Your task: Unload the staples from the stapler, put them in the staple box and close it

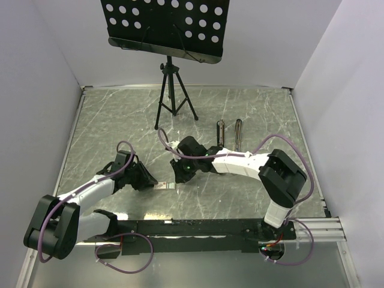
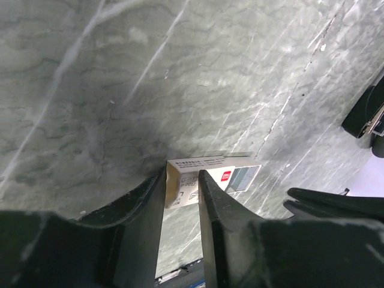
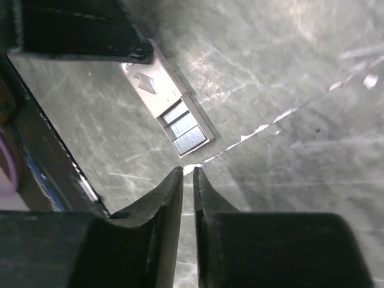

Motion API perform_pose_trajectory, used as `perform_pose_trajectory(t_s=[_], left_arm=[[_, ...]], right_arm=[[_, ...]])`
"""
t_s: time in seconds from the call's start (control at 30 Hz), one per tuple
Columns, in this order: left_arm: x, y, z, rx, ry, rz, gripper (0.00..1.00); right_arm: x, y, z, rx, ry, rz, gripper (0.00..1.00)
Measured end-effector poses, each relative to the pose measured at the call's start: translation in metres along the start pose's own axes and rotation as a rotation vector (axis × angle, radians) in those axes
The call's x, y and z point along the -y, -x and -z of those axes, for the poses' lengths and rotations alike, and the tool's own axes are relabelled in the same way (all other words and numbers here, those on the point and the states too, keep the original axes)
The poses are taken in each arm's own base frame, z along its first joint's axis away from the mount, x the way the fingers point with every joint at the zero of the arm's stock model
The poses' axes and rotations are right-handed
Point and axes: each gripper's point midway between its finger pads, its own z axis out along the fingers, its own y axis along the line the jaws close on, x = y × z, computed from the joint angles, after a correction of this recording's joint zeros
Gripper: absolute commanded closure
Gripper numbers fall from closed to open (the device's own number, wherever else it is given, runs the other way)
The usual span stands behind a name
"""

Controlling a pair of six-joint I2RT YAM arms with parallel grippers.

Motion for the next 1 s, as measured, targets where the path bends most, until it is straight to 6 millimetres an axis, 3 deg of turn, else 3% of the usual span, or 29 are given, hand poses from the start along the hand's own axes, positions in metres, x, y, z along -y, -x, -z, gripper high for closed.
perform_pose_trajectory(t_s=[0.13, 0.37, 0.6, 1.0], left_arm=[[-0.001, 0.001, 0.0, 0.006, 0.006, -0.001, 0.69], [-0.001, 0.001, 0.0, 0.007, 0.005, -0.01, 0.71], [0.0, 0.001, 0.001, 0.006, 0.0, -0.014, 0.73], [0.006, -0.007, -0.002, -0.01, -0.031, -0.018, 0.69]], right_arm=[[0.004, -0.012, -0.005, -0.024, -0.037, -0.111, 0.93], [0.021, -0.038, -0.024, -0.089, -0.164, -0.229, 0.94], [0.022, -0.03, -0.029, -0.063, -0.238, -0.27, 0.93], [-0.002, -0.013, -0.051, -0.02, -0.295, -0.323, 0.9]])
